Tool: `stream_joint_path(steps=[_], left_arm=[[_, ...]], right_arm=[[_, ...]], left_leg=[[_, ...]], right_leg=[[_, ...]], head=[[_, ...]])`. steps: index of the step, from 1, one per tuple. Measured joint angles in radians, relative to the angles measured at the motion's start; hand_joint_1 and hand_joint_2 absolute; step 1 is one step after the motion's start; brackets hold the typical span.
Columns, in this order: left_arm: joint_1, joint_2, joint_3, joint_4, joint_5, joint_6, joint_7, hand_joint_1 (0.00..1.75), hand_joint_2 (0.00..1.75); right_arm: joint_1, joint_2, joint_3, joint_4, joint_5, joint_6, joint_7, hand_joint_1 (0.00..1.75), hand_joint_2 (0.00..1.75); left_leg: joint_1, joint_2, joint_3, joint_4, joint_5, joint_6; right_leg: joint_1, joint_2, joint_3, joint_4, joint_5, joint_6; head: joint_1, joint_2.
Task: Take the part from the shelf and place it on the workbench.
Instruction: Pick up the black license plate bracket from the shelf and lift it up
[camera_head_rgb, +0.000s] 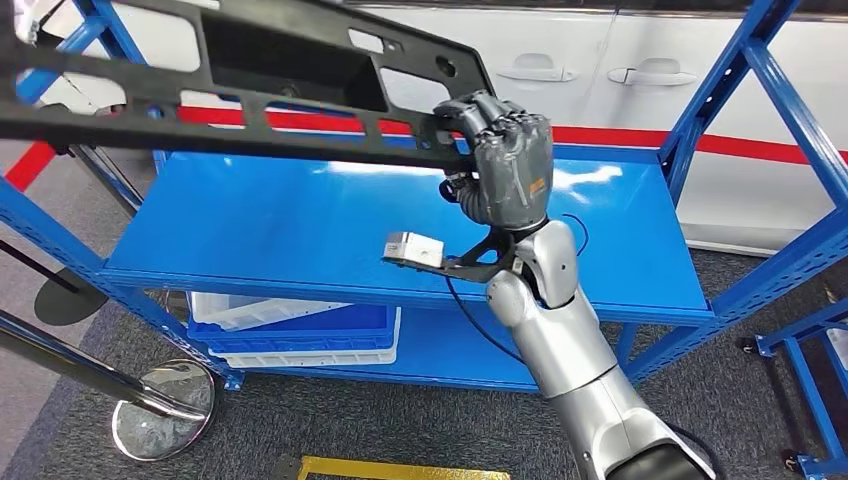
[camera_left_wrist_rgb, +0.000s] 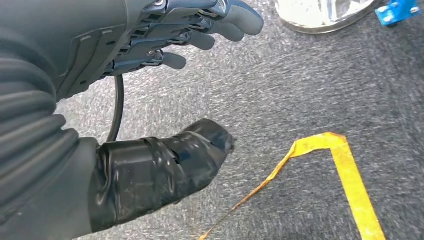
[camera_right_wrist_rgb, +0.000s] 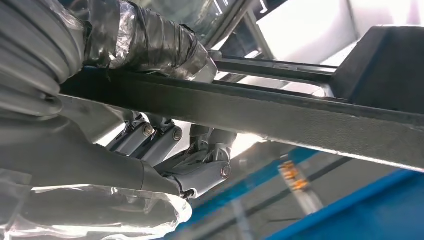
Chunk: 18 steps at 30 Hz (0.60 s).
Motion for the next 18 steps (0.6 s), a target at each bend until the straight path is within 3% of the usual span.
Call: stream_joint_path(steps=[4, 6, 9, 10, 11, 12, 14, 15, 16, 18], left_arm=[[0.005, 0.008, 0.020, 0.000, -0.005, 0.000, 0.012, 0.00, 1.75], [0.006, 0.010, 0.032, 0.000, -0.011, 0.000, 0.016, 0.00, 1.75], [0.008, 0.017, 0.048, 0.000, -0.029, 0.000, 0.032, 0.00, 1.75], [0.009, 0.021, 0.052, 0.000, -0.035, 0.000, 0.038, 0.00, 1.75], [0.011, 0.024, 0.056, 0.000, -0.040, 0.000, 0.042, 0.00, 1.75], [0.012, 0.027, 0.060, 0.000, -0.043, 0.000, 0.045, 0.00, 1.75], [0.012, 0.032, 0.069, -0.001, -0.052, 0.000, 0.050, 0.00, 1.75], [0.013, 0.036, 0.073, -0.002, -0.056, 0.000, 0.052, 0.00, 1.75], [0.013, 0.040, 0.077, -0.002, -0.060, 0.000, 0.054, 0.00, 1.75], [0.013, 0.044, 0.086, -0.003, -0.064, 0.000, 0.056, 0.00, 1.75]], right_arm=[[0.042, -0.024, 0.019, -0.124, -0.236, 0.006, 0.102, 1.75, 1.75], [0.059, -0.056, 0.046, -0.188, -0.353, 0.019, 0.139, 1.75, 1.75], [0.092, -0.108, 0.093, -0.274, -0.443, 0.050, 0.166, 1.75, 1.75], [0.107, -0.124, 0.110, -0.298, -0.454, 0.060, 0.171, 1.75, 1.75], [0.122, -0.138, 0.126, -0.317, -0.460, 0.069, 0.174, 1.75, 1.75], [0.134, -0.151, 0.140, -0.335, -0.463, 0.078, 0.176, 1.75, 1.75], [0.149, -0.174, 0.164, -0.366, -0.464, 0.094, 0.177, 1.75, 1.75], [0.154, -0.182, 0.174, -0.379, -0.464, 0.101, 0.177, 1.75, 1.75], [0.160, -0.190, 0.183, -0.392, -0.466, 0.107, 0.178, 1.75, 1.75], [0.171, -0.202, 0.196, -0.413, -0.470, 0.113, 0.179, 1.75, 1.75]], left_leg=[[0.001, 0.001, 0.004, -0.007, 0.005, 0.010], [0.008, 0.004, 0.014, -0.027, 0.016, 0.017], [0.012, 0.010, 0.020, -0.038, 0.022, 0.022], [0.013, 0.012, 0.020, -0.038, 0.022, 0.022], [0.014, 0.013, 0.019, -0.038, 0.022, 0.021], [0.016, 0.014, 0.018, -0.036, 0.021, 0.019], [0.024, 0.013, 0.013, -0.024, 0.018, 0.009], [0.026, 0.011, 0.007, -0.016, 0.016, 0.001], [0.027, 0.009, 0.002, -0.007, 0.015, -0.009], [0.027, 0.004, -0.007, 0.000, 0.019, -0.025]], right_leg=[[0.000, 0.000, 0.003, -0.002, 0.000, 0.008], [0.000, -0.001, -0.003, 0.020, -0.024, 0.016], [-0.010, -0.003, -0.067, 0.171, -0.113, 0.030], [-0.016, -0.003, -0.087, 0.220, -0.128, 0.036], [-0.023, -0.003, -0.095, 0.241, -0.125, 0.042], [-0.030, -0.004, -0.087, 0.227, -0.105, 0.049], [-0.045, -0.007, -0.029, 0.117, -0.047, 0.066], [-0.046, -0.007, -0.002, 0.066, -0.027, 0.069], [-0.046, -0.005, 0.013, 0.033, -0.019, 0.067], [-0.038, -0.001, 0.013, 0.023, -0.017, 0.048]], head=[[0.000, 0.000], [0.002, 0.000], [0.005, 0.000], [0.005, 0.000], [0.005, 0.000], [0.005, 0.000], [0.005, 0.000], [0.006, 0.000], [0.007, 0.000], [0.009, 0.000]])
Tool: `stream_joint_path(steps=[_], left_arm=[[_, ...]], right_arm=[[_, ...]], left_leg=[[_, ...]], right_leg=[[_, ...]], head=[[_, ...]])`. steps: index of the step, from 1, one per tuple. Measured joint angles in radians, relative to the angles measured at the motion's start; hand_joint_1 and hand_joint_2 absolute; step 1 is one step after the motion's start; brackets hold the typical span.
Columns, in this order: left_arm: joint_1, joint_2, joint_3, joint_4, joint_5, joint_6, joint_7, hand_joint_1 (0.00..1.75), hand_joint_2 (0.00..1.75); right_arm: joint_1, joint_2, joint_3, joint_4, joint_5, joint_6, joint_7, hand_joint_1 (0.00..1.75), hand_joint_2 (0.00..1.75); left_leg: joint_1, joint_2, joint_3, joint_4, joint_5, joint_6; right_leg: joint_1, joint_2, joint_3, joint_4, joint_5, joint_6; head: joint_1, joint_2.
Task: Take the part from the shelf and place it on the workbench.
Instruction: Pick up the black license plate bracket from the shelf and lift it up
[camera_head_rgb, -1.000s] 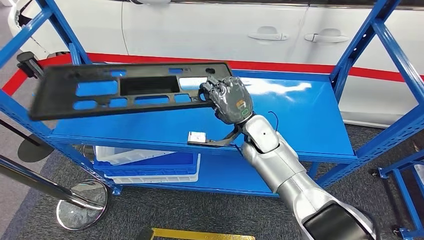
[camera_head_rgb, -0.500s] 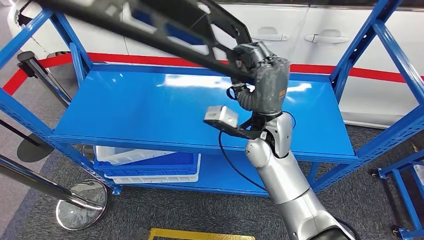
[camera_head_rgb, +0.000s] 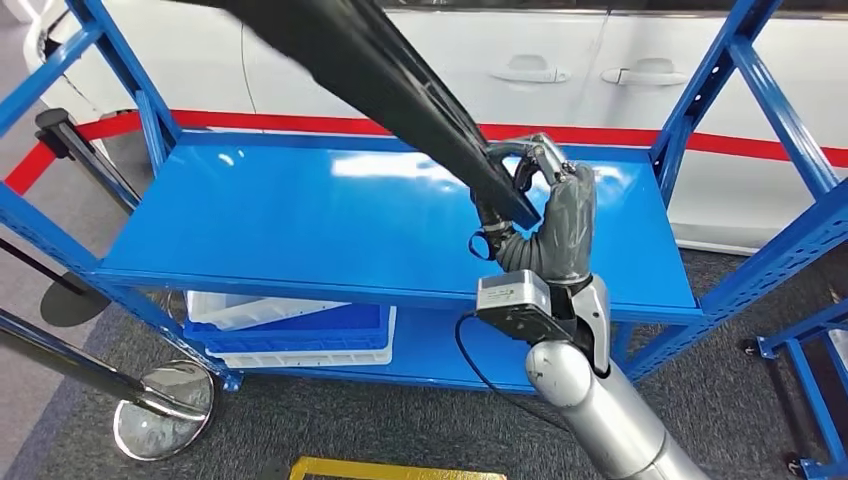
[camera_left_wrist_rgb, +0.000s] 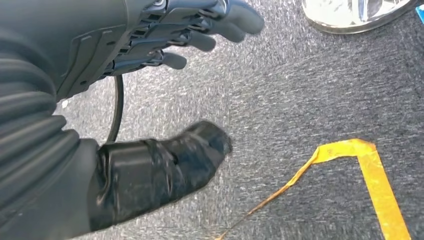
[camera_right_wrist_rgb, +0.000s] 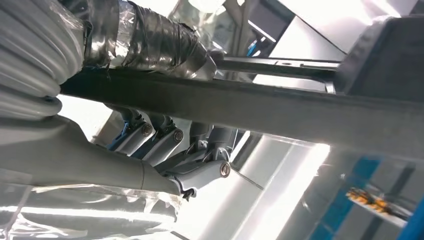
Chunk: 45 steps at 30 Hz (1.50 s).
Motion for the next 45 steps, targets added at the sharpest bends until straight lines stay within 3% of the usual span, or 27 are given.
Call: stream_joint_path(steps=[2, 3, 6, 7, 8, 10, 13, 15, 17, 18, 20, 22, 23, 24, 26, 27, 29, 30, 32, 33, 34, 37, 38, 40, 41, 43, 45], left_arm=[[0.002, 0.001, 0.009, -0.002, -0.001, 0.000, 0.001, 0.00, 1.75], [0.003, 0.003, 0.012, -0.004, -0.002, 0.000, 0.001, 0.00, 1.75], [0.004, 0.005, 0.023, -0.011, -0.011, 0.000, 0.004, 0.00, 1.75], [0.004, 0.005, 0.027, -0.014, -0.015, 0.000, 0.006, 0.00, 1.75], [0.004, 0.005, 0.032, -0.017, -0.018, 0.000, 0.007, 0.00, 1.75], [0.004, 0.006, 0.038, -0.022, -0.023, 0.000, 0.009, 0.00, 1.75], [0.001, 0.010, 0.043, -0.027, -0.032, 0.000, 0.011, 0.00, 1.75], [0.000, 0.012, 0.048, -0.030, -0.034, 0.000, 0.012, 0.00, 1.75], [0.001, 0.012, 0.053, -0.034, -0.037, 0.000, 0.014, 0.00, 1.75], [0.001, 0.013, 0.056, -0.036, -0.039, 0.000, 0.015, 0.00, 1.75], [0.002, 0.014, 0.060, -0.041, -0.045, 0.000, 0.017, 0.00, 1.75], [0.003, 0.015, 0.067, -0.044, -0.051, 0.000, 0.017, 0.00, 1.75], [0.004, 0.016, 0.072, -0.046, -0.053, 0.000, 0.016, 0.00, 1.75], [0.005, 0.015, 0.077, -0.048, -0.055, 0.000, 0.015, 0.00, 1.75], [0.006, 0.015, 0.087, -0.052, -0.058, 0.000, 0.011, 0.00, 1.75], [0.007, 0.014, 0.092, -0.053, -0.060, 0.000, 0.010, 0.00, 1.75], [0.009, 0.014, 0.104, -0.056, -0.066, 0.000, 0.009, 0.00, 1.75], [0.010, 0.014, 0.111, -0.056, -0.068, 0.000, 0.010, 0.00, 1.75], [0.013, 0.014, 0.123, -0.057, -0.075, 0.000, 0.015, 0.00, 1.75], [0.014, 0.014, 0.128, -0.058, -0.079, 0.000, 0.018, 0.00, 1.75], [0.016, 0.014, 0.133, -0.060, -0.083, 0.000, 0.022, 0.00, 1.75], [0.018, 0.014, 0.139, -0.065, -0.088, 0.000, 0.027, 0.00, 1.75], [0.019, 0.014, 0.141, -0.066, -0.089, 0.000, 0.027, 0.00, 1.75], [0.020, 0.014, 0.147, -0.070, -0.093, 0.000, 0.031, 0.00, 1.75], [0.019, 0.015, 0.150, -0.072, -0.095, 0.000, 0.033, 0.00, 1.75], [0.018, 0.016, 0.155, -0.076, -0.100, 0.000, 0.037, 0.00, 1.75], [0.017, 0.017, 0.160, -0.079, -0.104, 0.000, 0.040, 0.00, 1.75]], right_arm=[[0.004, -0.008, 0.009, -0.017, -0.005, 0.003, 0.003, 1.75, 1.75], [0.005, -0.011, 0.012, -0.025, -0.007, 0.005, 0.005, 1.75, 1.75], [0.010, -0.018, 0.025, -0.045, -0.010, 0.017, 0.007, 1.75, 1.75], [0.015, -0.021, 0.029, -0.050, -0.013, 0.021, 0.008, 1.75, 1.75], [0.020, -0.024, 0.034, -0.054, -0.018, 0.023, 0.008, 1.75, 1.75], [0.029, -0.030, 0.042, -0.063, -0.025, 0.026, 0.010, 1.75, 1.75], [0.037, -0.036, 0.047, -0.076, -0.033, 0.033, 0.013, 1.75, 1.75], [0.041, -0.039, 0.047, -0.082, -0.040, 0.037, 0.016, 1.75, 1.75], [0.045, -0.042, 0.049, -0.086, -0.045, 0.039, 0.017, 1.75, 1.75], [0.047, -0.044, 0.049, -0.089, -0.049, 0.040, 0.016, 1.75, 1.75], [0.050, -0.049, 0.051, -0.091, -0.061, 0.044, 0.013, 1.75, 1.75], [0.056, -0.053, 0.053, -0.091, -0.080, 0.049, 0.005, 1.75, 1.75], [0.060, -0.055, 0.054, -0.091, -0.091, 0.051, 0.000, 1.75, 1.75], [0.063, -0.056, 0.055, -0.091, -0.103, 0.052, -0.005, 1.75, 1.75], [0.064, -0.057, 0.056, -0.091, -0.130, 0.052, -0.015, 1.75, 1.75], [0.064, -0.057, 0.056, -0.092, -0.143, 0.051, -0.021, 1.75, 1.75], [0.066, -0.057, 0.056, -0.093, -0.166, 0.047, -0.031, 1.75, 1.75], [0.068, -0.057, 0.056, -0.094, -0.176, 0.045, -0.035, 1.75, 1.75], [0.076, -0.058, 0.056, -0.094, -0.200, 0.040, -0.045, 1.75, 1.75], [0.080, -0.058, 0.056, -0.094, -0.212, 0.038, -0.050, 1.75, 1.75], [0.085, -0.058, 0.056, -0.095, -0.224, 0.036, -0.055, 1.75, 1.75], [0.096, -0.057, 0.056, -0.099, -0.242, 0.034, -0.063, 1.75, 1.75], [0.100, -0.057, 0.056, -0.100, -0.246, 0.033, -0.065, 1.75, 1.75], [0.107, -0.058, 0.056, -0.101, -0.259, 0.032, -0.070, 1.75, 1.75], [0.112, -0.058, 0.056, -0.103, -0.271, 0.031, -0.073, 1.75, 1.75], [0.121, -0.058, 0.055, -0.111, -0.300, 0.031, -0.080, 1.75, 1.75], [0.128, -0.058, 0.053, -0.119, -0.328, 0.031, -0.087, 1.75, 1.75]], left_leg=[[0.005, -0.001, -0.009, 0.005, -0.004, -0.013], [0.008, 0.000, -0.017, 0.021, -0.022, -0.017], [0.009, 0.002, -0.067, 0.168, -0.140, -0.021], [0.009, 0.002, -0.079, 0.221, -0.168, -0.020], [0.009, 0.001, -0.079, 0.251, -0.179, -0.018], [0.005, 0.001, -0.031, 0.213, -0.149, -0.009], [-0.009, 0.001, 0.098, 0.030, -0.109, 0.012], [-0.019, 0.001, 0.122, -0.020, -0.105, 0.016], [-0.020, 0.003, 0.116, -0.033, -0.082, 0.022], [-0.018, 0.006, 0.114, -0.041, -0.070, 0.028], [-0.013, 0.012, 0.101, -0.052, -0.043, 0.041], [-0.013, 0.013, 0.073, -0.052, -0.022, 0.047], [-0.013, 0.013, 0.058, -0.051, -0.012, 0.047], [-0.012, 0.013, 0.041, -0.048, -0.002, 0.045], [-0.011, 0.013, 0.006, -0.039, 0.018, 0.038], [-0.011, 0.013, -0.010, -0.032, 0.026, 0.033], [-0.011, 0.013, -0.032, -0.020, 0.040, 0.021], [-0.011, 0.013, -0.036, -0.018, 0.047, 0.014], [-0.009, 0.012, -0.041, -0.019, 0.061, 0.001], [-0.007, 0.011, -0.047, -0.012, 0.050, -0.004], [-0.005, 0.009, -0.057, 0.012, 0.019, -0.009], [0.000, 0.007, -0.097, 0.172, -0.124, -0.020], [0.002, 0.008, -0.102, 0.225, -0.143, -0.023], [0.004, 0.008, -0.076, 0.255, -0.115, -0.026], [0.005, 0.008, -0.039, 0.223, -0.088, -0.026], [0.005, 0.006, 0.071, 0.086, -0.083, -0.020], [-0.002, 0.004, 0.140, -0.019, -0.107, -0.009]], right_leg=[[0.002, 0.000, -0.009, -0.003, 0.008, -0.023], [0.004, -0.001, -0.015, -0.005, 0.014, -0.033], [0.010, -0.003, -0.037, -0.007, 0.035, -0.058], [0.014, -0.004, -0.046, -0.007, 0.042, -0.063], [0.018, -0.004, -0.056, -0.007, 0.049, -0.065], [0.025, -0.004, -0.076, -0.007, 0.064, -0.066], [0.029, -0.004, -0.096, -0.009, 0.088, -0.058], [0.026, -0.007, -0.097, -0.016, 0.104, -0.047], [0.022, -0.008, -0.096, -0.024, 0.115, -0.035], [0.022, -0.007, -0.099, -0.017, 0.102, -0.030], [0.020, -0.008, -0.118, 0.048, 0.022, -0.023], [0.018, -0.008, -0.140, 0.163, -0.067, -0.015], [0.016, -0.008, -0.141, 0.207, -0.083, -0.011], [0.014, -0.008, -0.131, 0.225, -0.074, -0.008], [0.010, -0.009, -0.066, 0.170, -0.023, -0.005], [0.011, -0.009, -0.016, 0.108, -0.013, -0.006], [0.016, -0.008, 0.059, -0.004, -0.026, -0.014], [0.020, -0.007, 0.073, -0.031, -0.036, -0.019], [0.022, -0.008, 0.066, -0.040, -0.024, -0.033], [0.021, -0.010, 0.059, -0.042, -0.015, -0.042], [0.019, -0.013, 0.050, -0.045, -0.002, -0.051], [0.021, -0.016, 0.010, -0.046, 0.033, -0.067], [0.022, -0.016, -0.006, -0.045, 0.044, -0.068], [0.023, -0.016, -0.041, -0.040, 0.067, -0.065], [0.023, -0.016, -0.058, -0.037, 0.077, -0.062], [0.023, -0.015, -0.084, -0.031, 0.097, -0.054], [0.022, -0.016, -0.093, -0.032, 0.115, -0.042]], head=[[0.000, 0.000], [-0.001, 0.000], [-0.004, 0.000], [-0.004, 0.000], [-0.004, 0.000], [-0.004, 0.000], [-0.003, 0.000], [-0.006, 0.000], [-0.009, 0.000], [-0.009, 0.000], [-0.006, 0.000], [-0.004, 0.000], [-0.003, 0.000], [-0.003, 0.000], [-0.003, 0.000], [-0.003, 0.000], [-0.004, 0.000], [-0.004, 0.000], [-0.001, 0.000], [-0.001, 0.000], [-0.002, 0.000], [-0.007, 0.000], [-0.007, 0.000], [-0.007, 0.000], [-0.007, 0.000], [-0.007, 0.000], [-0.007, 0.000]])
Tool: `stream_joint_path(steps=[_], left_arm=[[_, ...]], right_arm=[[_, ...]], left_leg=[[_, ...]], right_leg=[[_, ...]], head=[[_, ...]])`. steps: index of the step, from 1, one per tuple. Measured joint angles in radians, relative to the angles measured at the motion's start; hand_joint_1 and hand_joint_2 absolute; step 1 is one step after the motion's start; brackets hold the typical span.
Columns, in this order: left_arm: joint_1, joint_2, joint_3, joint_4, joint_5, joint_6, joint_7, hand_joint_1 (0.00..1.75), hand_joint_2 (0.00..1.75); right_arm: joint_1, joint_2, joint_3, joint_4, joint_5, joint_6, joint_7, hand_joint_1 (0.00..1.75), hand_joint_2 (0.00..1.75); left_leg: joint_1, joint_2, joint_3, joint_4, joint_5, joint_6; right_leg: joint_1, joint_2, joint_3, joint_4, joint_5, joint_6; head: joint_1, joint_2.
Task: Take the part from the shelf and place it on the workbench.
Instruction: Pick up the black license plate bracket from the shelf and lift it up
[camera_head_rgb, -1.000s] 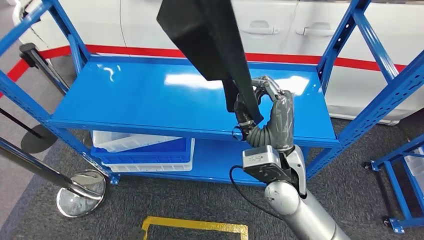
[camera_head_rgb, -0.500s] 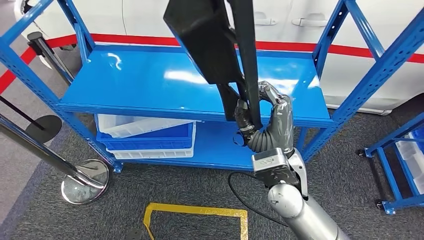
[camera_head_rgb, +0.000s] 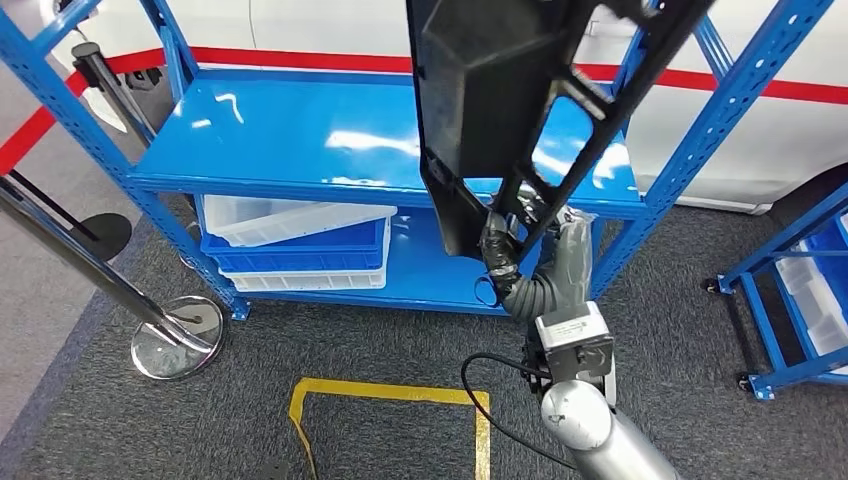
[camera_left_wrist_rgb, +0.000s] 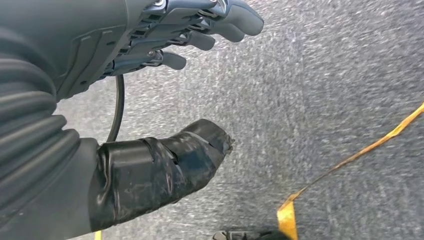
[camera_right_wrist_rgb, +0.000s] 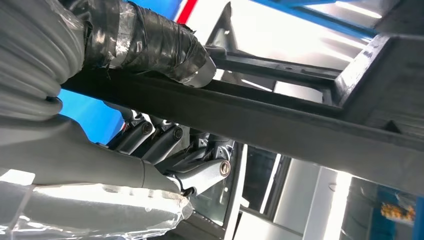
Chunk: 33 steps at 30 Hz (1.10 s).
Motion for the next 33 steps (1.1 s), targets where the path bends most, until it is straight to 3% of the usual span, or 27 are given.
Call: stream_joint_path(steps=[2, 3, 4, 5, 7, 8, 9, 10, 12, 14, 15, 16, 18, 19, 20, 22, 23, 24, 26, 27, 28, 30, 31, 33], left_arm=[[0.000, 0.002, 0.005, -0.002, -0.002, 0.000, 0.002, 0.00, 1.75], [0.000, 0.002, 0.007, -0.002, -0.003, 0.000, 0.003, 0.00, 1.75], [0.000, 0.003, 0.009, -0.003, -0.003, 0.000, 0.004, 0.00, 1.75], [0.001, 0.005, 0.011, -0.004, -0.004, 0.000, 0.005, 0.00, 1.75], [0.001, 0.007, 0.016, -0.005, -0.008, 0.000, 0.008, 0.00, 1.75], [0.002, 0.008, 0.018, -0.007, -0.011, 0.000, 0.010, 0.00, 1.75], [0.003, 0.008, 0.021, -0.009, -0.013, 0.000, 0.012, 0.00, 1.75], [0.004, 0.009, 0.024, -0.012, -0.016, 0.000, 0.015, 0.00, 1.75], [0.006, 0.010, 0.027, -0.017, -0.019, 0.000, 0.020, 0.00, 1.75], [0.009, 0.012, 0.028, -0.021, -0.022, 0.000, 0.023, 0.00, 1.75], [0.010, 0.013, 0.028, -0.023, -0.023, 0.000, 0.024, 0.00, 1.75], [0.011, 0.014, 0.029, -0.025, -0.023, 0.000, 0.025, 0.00, 1.75], [0.013, 0.016, 0.030, -0.026, -0.023, 0.000, 0.026, 0.00, 1.75], [0.013, 0.017, 0.031, -0.027, -0.023, 0.000, 0.026, 0.00, 1.75], [0.014, 0.018, 0.032, -0.028, -0.023, 0.000, 0.026, 0.00, 1.75], [0.015, 0.019, 0.035, -0.030, -0.024, 0.000, 0.027, 0.00, 1.75], [0.015, 0.019, 0.036, -0.031, -0.025, 0.000, 0.027, 0.00, 1.75], [0.015, 0.019, 0.037, -0.032, -0.026, 0.000, 0.027, 0.00, 1.75], [0.014, 0.019, 0.038, -0.034, -0.030, 0.000, 0.027, 0.00, 1.75], [0.014, 0.019, 0.039, -0.035, -0.031, 0.000, 0.027, 0.00, 1.75], [0.013, 0.019, 0.040, -0.036, -0.032, 0.000, 0.027, 0.00, 1.75], [0.011, 0.020, 0.043, -0.038, -0.033, 0.000, 0.027, 0.00, 1.75], [0.010, 0.020, 0.044, -0.039, -0.033, 0.000, 0.027, 0.00, 1.75], [0.010, 0.020, 0.046, -0.040, -0.034, 0.000, 0.029, 0.00, 1.75]], right_arm=[[0.006, 0.000, -0.002, -0.004, -0.019, -0.001, -0.005, 1.75, 1.75], [0.010, -0.001, -0.002, -0.005, -0.027, -0.001, -0.010, 1.75, 1.75], [0.014, -0.001, -0.003, -0.006, -0.036, -0.001, -0.015, 1.75, 1.75], [0.018, -0.001, -0.004, -0.007, -0.043, -0.002, -0.020, 1.75, 1.75], [0.022, -0.001, -0.006, -0.008, -0.049, -0.001, -0.027, 1.75, 1.75], [0.024, -0.001, -0.006, -0.008, -0.049, 0.000, -0.027, 1.75, 1.75], [0.026, -0.002, -0.007, -0.008, -0.045, 0.002, -0.026, 1.75, 1.75], [0.028, -0.002, -0.007, -0.008, -0.039, 0.004, -0.022, 1.75, 1.75], [0.031, -0.003, -0.007, -0.009, -0.024, 0.009, -0.011, 1.75, 1.75], [0.030, -0.005, -0.007, -0.015, -0.011, 0.011, -0.003, 1.75, 1.75], [0.030, -0.006, -0.007, -0.019, -0.006, 0.012, -0.001, 1.75, 1.75], [0.030, -0.006, -0.008, -0.022, -0.003, 0.013, 0.000, 1.75, 1.75], [0.030, -0.007, -0.007, -0.024, 0.003, 0.014, 0.003, 1.75, 1.75], [0.031, -0.008, -0.007, -0.024, 0.005, 0.014, 0.005, 1.75, 1.75], [0.031, -0.008, -0.007, -0.025, 0.008, 0.013, 0.007, 1.75, 1.75], [0.031, -0.008, -0.007, -0.026, 0.014, 0.010, 0.009, 1.75, 1.75], [0.031, -0.008, -0.007, -0.027, 0.017, 0.008, 0.008, 1.75, 1.75], [0.032, -0.008, -0.007, -0.027, 0.017, 0.005, 0.006, 1.75, 1.75], [0.034, -0.008, -0.007, -0.030, 0.014, -0.001, -0.001, 1.75, 1.75], [0.035, -0.008, -0.008, -0.032, 0.010, -0.003, -0.005, 1.75, 1.75], [0.036, -0.008, -0.008, -0.034, 0.004, -0.005, -0.008, 1.75, 1.75], [0.037, -0.008, -0.009, -0.040, -0.008, -0.010, -0.014, 1.75, 1.75], [0.037, -0.008, -0.009, -0.043, -0.014, -0.012, -0.018, 1.75, 1.75], [0.038, -0.008, -0.010, -0.044, -0.021, -0.013, -0.024, 1.75, 1.75]], left_leg=[[-0.005, -0.001, 0.000, -0.019, 0.007, 0.014], [-0.005, 0.002, -0.005, -0.024, 0.017, 0.021], [-0.003, 0.004, -0.012, -0.026, 0.029, 0.030], [-0.002, 0.007, -0.021, -0.029, 0.042, 0.039], [-0.005, 0.010, -0.048, -0.029, 0.066, 0.048], [-0.005, 0.010, -0.064, -0.028, 0.078, 0.050], [-0.006, 0.010, -0.081, -0.026, 0.089, 0.049], [-0.007, 0.011, -0.100, -0.023, 0.101, 0.048], [-0.007, 0.010, -0.135, -0.012, 0.120, 0.042], [-0.009, 0.010, -0.163, 0.002, 0.136, 0.032], [-0.009, 0.011, -0.170, 0.005, 0.144, 0.027], [-0.010, 0.011, -0.174, 0.005, 0.152, 0.020], [-0.006, 0.010, -0.180, 0.005, 0.160, 0.008], [-0.005, 0.009, -0.189, 0.016, 0.142, 0.002], [-0.003, 0.008, -0.200, 0.043, 0.106, -0.003], [0.000, 0.008, -0.227, 0.147, 0.003, -0.011], [0.001, 0.008, -0.236, 0.206, -0.031, -0.013], [0.002, 0.008, -0.237, 0.253, -0.042, -0.016], [0.003, 0.008, -0.200, 0.265, 0.003, -0.017], [0.004, 0.008, -0.159, 0.225, 0.028, -0.015], [0.003, 0.008, -0.101, 0.161, 0.034, -0.012], [-0.002, 0.006, -0.006, 0.029, 0.009, -0.002], [-0.005, 0.005, 0.017, -0.009, -0.004, 0.003], [-0.008, 0.006, 0.008, -0.025, 0.008, 0.016]], right_leg=[[-0.003, -0.001, -0.001, -0.006, 0.017, 0.013], [-0.005, 0.000, -0.005, -0.002, 0.010, 0.018], [-0.006, 0.001, -0.013, 0.014, -0.015, 0.021], [-0.007, 0.001, -0.024, 0.048, -0.059, 0.024], [-0.009, 0.002, -0.048, 0.159, -0.166, 0.027], [-0.009, 0.002, -0.053, 0.214, -0.194, 0.028], [-0.009, 0.002, -0.049, 0.250, -0.196, 0.029], [-0.010, 0.002, -0.032, 0.260, -0.175, 0.030], [-0.010, 0.002, 0.042, 0.196, -0.121, 0.028], [-0.006, 0.002, 0.136, 0.069, -0.132, 0.024], [-0.003, 0.003, 0.165, 0.023, -0.147, 0.021], [0.001, 0.004, 0.176, -0.002, -0.157, 0.019], [0.000, 0.003, 0.163, -0.008, -0.142, 0.006], [-0.001, 0.001, 0.155, -0.009, -0.131, -0.001], [-0.003, -0.001, 0.144, -0.011, -0.118, -0.010], [-0.001, -0.002, 0.118, -0.011, -0.094, -0.020], [0.000, -0.003, 0.101, -0.010, -0.082, -0.023], [0.001, -0.003, 0.084, -0.009, -0.070, -0.023], [0.002, -0.002, 0.048, -0.005, -0.047, -0.020], [0.002, -0.002, 0.033, -0.002, -0.036, -0.017], [0.003, -0.001, 0.019, 0.000, -0.026, -0.014], [0.003, -0.001, 0.006, 0.002, -0.007, -0.004], [0.003, -0.002, 0.003, 0.000, 0.003, 0.002], [0.000, -0.003, 0.000, -0.004, 0.018, 0.014]], head=[[-0.001, 0.000], [-0.003, 0.000], [-0.001, 0.000], [0.001, 0.000], [0.003, 0.000], [0.004, 0.000], [0.004, 0.000], [0.004, 0.000], [0.004, 0.000], [0.003, 0.000], [0.004, 0.000], [0.005, 0.000], [0.007, 0.000], [0.006, 0.000], [0.005, 0.000], [0.002, 0.000], [0.002, 0.000], [0.002, 0.000], [0.002, 0.000], [0.002, 0.000], [0.001, 0.000], [0.002, 0.000], [0.002, 0.000], [0.003, 0.000]])
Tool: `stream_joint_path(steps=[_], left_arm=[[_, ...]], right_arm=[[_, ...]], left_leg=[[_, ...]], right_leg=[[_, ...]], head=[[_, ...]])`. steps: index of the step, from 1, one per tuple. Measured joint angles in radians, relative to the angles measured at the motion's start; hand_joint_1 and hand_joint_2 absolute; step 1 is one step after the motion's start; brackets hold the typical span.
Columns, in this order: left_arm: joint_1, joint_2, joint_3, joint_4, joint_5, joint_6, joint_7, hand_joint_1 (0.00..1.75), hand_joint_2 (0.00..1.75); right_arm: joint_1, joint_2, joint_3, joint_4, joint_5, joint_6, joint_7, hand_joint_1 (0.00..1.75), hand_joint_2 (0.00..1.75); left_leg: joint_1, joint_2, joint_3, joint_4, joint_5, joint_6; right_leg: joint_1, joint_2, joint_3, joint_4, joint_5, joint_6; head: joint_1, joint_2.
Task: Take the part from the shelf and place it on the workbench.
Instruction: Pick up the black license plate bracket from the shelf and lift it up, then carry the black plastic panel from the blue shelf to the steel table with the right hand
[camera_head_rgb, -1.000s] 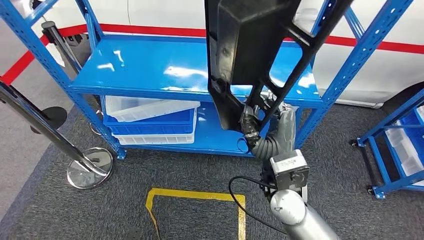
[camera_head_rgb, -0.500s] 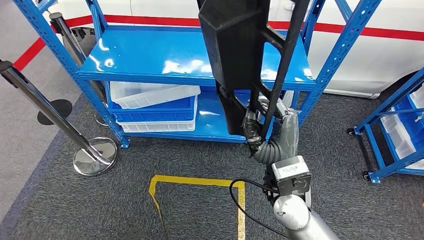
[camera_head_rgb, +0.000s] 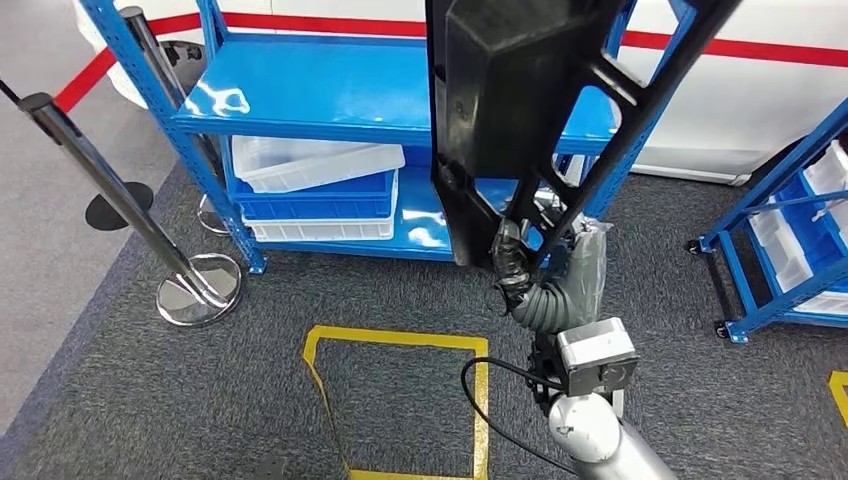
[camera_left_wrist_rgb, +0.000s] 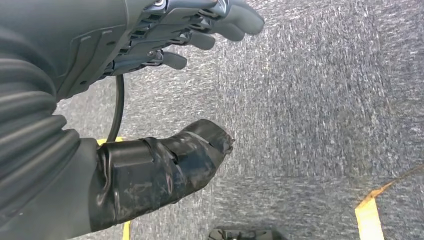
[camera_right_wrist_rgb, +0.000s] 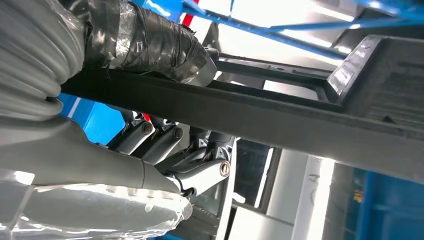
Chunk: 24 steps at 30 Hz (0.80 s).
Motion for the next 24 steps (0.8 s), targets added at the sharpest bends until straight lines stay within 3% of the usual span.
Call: stream_joint_path(steps=[1, 2, 4, 5, 6, 8, 9, 10, 12, 13, 16, 18, 20, 21, 22, 23, 24], left_arm=[[0.001, 0.000, 0.000, -0.001, -0.001, 0.000, 0.002, 0.00, 1.75], [0.001, 0.000, 0.000, -0.002, -0.002, 0.000, 0.005, 0.00, 1.75], [0.001, 0.002, 0.000, -0.003, -0.004, 0.000, 0.007, 0.00, 1.75], [0.001, 0.003, 0.001, -0.003, -0.005, 0.000, 0.006, 0.00, 1.75], [0.001, 0.004, 0.001, -0.003, -0.005, 0.000, 0.005, 0.00, 1.75], [0.003, 0.004, 0.001, -0.003, -0.007, 0.000, 0.004, 0.00, 1.75], [0.003, 0.004, 0.001, -0.003, -0.008, 0.000, 0.006, 0.00, 1.75], [0.003, 0.004, 0.001, -0.003, -0.011, 0.000, 0.009, 0.00, 1.75], [0.002, 0.004, 0.001, -0.003, -0.021, 0.000, 0.017, 0.00, 1.75], [0.001, 0.004, 0.001, -0.003, -0.025, 0.000, 0.019, 0.00, 1.75], [0.002, 0.005, 0.001, -0.003, -0.033, 0.000, 0.023, 0.00, 1.75], [0.003, 0.007, 0.001, -0.003, -0.037, 0.000, 0.027, 0.00, 1.75], [0.004, 0.007, 0.001, -0.003, -0.041, 0.000, 0.030, 0.00, 1.75], [0.004, 0.007, 0.002, -0.003, -0.043, 0.000, 0.030, 0.00, 1.75], [0.004, 0.007, 0.003, -0.003, -0.046, 0.000, 0.030, 0.00, 1.75], [0.004, 0.007, 0.005, -0.003, -0.049, 0.000, 0.030, 0.00, 1.75], [0.004, 0.007, 0.007, -0.003, -0.052, 0.000, 0.031, 0.00, 1.75]], right_arm=[[0.001, 0.000, 0.000, 0.000, -0.001, 0.001, -0.001, 1.75, 1.75], [0.002, 0.000, 0.000, 0.000, -0.001, 0.003, -0.001, 1.75, 1.75], [0.002, -0.001, 0.000, 0.000, -0.001, 0.007, 0.000, 1.75, 1.75], [0.002, -0.002, 0.000, 0.000, -0.001, 0.008, 0.001, 1.75, 1.75], [0.002, -0.002, 0.000, 0.000, -0.001, 0.008, 0.003, 1.75, 1.75], [0.003, -0.004, 0.000, 0.000, -0.003, 0.007, 0.010, 1.75, 1.75], [0.003, -0.004, -0.001, 0.000, -0.005, 0.006, 0.013, 1.75, 1.75], [0.003, -0.005, -0.001, 0.000, -0.008, 0.005, 0.016, 1.75, 1.75], [0.003, -0.006, -0.003, -0.002, -0.013, 0.005, 0.020, 1.75, 1.75], [0.003, -0.006, -0.003, -0.003, -0.014, 0.004, 0.020, 1.75, 1.75], [0.005, -0.008, -0.004, -0.005, -0.016, 0.004, 0.021, 1.75, 1.75], [0.006, -0.008, -0.004, -0.005, -0.015, 0.002, 0.021, 1.75, 1.75], [0.008, -0.008, -0.005, -0.006, -0.018, -0.003, 0.021, 1.75, 1.75], [0.010, -0.008, -0.007, -0.006, -0.019, -0.005, 0.021, 1.75, 1.75], [0.012, -0.008, -0.008, -0.006, -0.022, -0.008, 0.021, 1.75, 1.75], [0.013, -0.008, -0.010, -0.006, -0.025, -0.010, 0.021, 1.75, 1.75], [0.014, -0.008, -0.011, -0.006, -0.029, -0.011, 0.021, 1.75, 1.75]], left_leg=[[0.001, 0.002, -0.007, -0.003, 0.011, 0.007], [0.002, 0.005, -0.017, -0.007, 0.023, 0.016], [0.002, 0.007, -0.042, -0.008, 0.044, 0.029], [0.001, 0.008, -0.057, -0.008, 0.055, 0.033], [0.000, 0.006, -0.072, -0.007, 0.065, 0.033], [-0.002, 0.000, -0.101, -0.003, 0.085, 0.030], [-0.002, -0.005, -0.114, -0.001, 0.094, 0.027], [-0.001, -0.009, -0.126, 0.003, 0.101, 0.024], [-0.002, -0.018, -0.143, 0.011, 0.114, 0.015], [-0.002, -0.023, -0.149, 0.013, 0.121, 0.010], [0.000, -0.036, -0.167, 0.022, 0.129, -0.007], [0.003, -0.031, -0.197, 0.084, 0.083, -0.017], [0.007, -0.024, -0.243, 0.205, 0.016, -0.028], [0.010, -0.022, -0.260, 0.256, -0.003, -0.032], [0.013, -0.020, -0.264, 0.280, -0.005, -0.036], [0.016, -0.017, -0.250, 0.269, 0.010, -0.039], [0.018, -0.009, -0.219, 0.224, 0.036, -0.041]], right_leg=[[-0.001, 0.001, -0.006, 0.006, -0.011, 0.004], [-0.002, 0.002, -0.017, 0.029, -0.043, 0.007], [-0.003, 0.003, -0.048, 0.128, -0.141, 0.010], [-0.004, 0.003, -0.063, 0.194, -0.177, 0.012], [-0.003, 0.003, -0.071, 0.249, -0.185, 0.013], [-0.003, 0.004, -0.054, 0.285, -0.137, 0.011], [-0.003, 0.008, -0.020, 0.254, -0.107, 0.008], [-0.002, 0.020, 0.029, 0.194, -0.096, 0.002], [0.000, 0.044, 0.126, 0.055, -0.123, -0.006], [0.002, 0.050, 0.153, 0.011, -0.142, -0.008], [-0.001, 0.031, 0.158, -0.021, -0.143, -0.015], [-0.005, 0.014, 0.154, -0.027, -0.132, -0.025], [-0.002, -0.004, 0.148, -0.027, -0.127, -0.031], [-0.001, -0.013, 0.145, -0.026, -0.126, -0.031], [-0.001, -0.022, 0.143, -0.025, -0.125, -0.030], [-0.001, -0.031, 0.141, -0.023, -0.125, -0.029], [-0.001, -0.038, 0.140, -0.021, -0.125, -0.028]], head=[[0.000, 0.000], [0.002, 0.000], [0.004, 0.000], [0.006, 0.000], [0.006, 0.000], [0.006, 0.000], [0.006, 0.000], [0.006, 0.000], [0.006, 0.000], [0.005, 0.000], [0.005, 0.000], [0.000, 0.000], [-0.003, 0.000], [-0.003, 0.000], [-0.003, 0.000], [-0.004, 0.000], [-0.004, 0.000]])
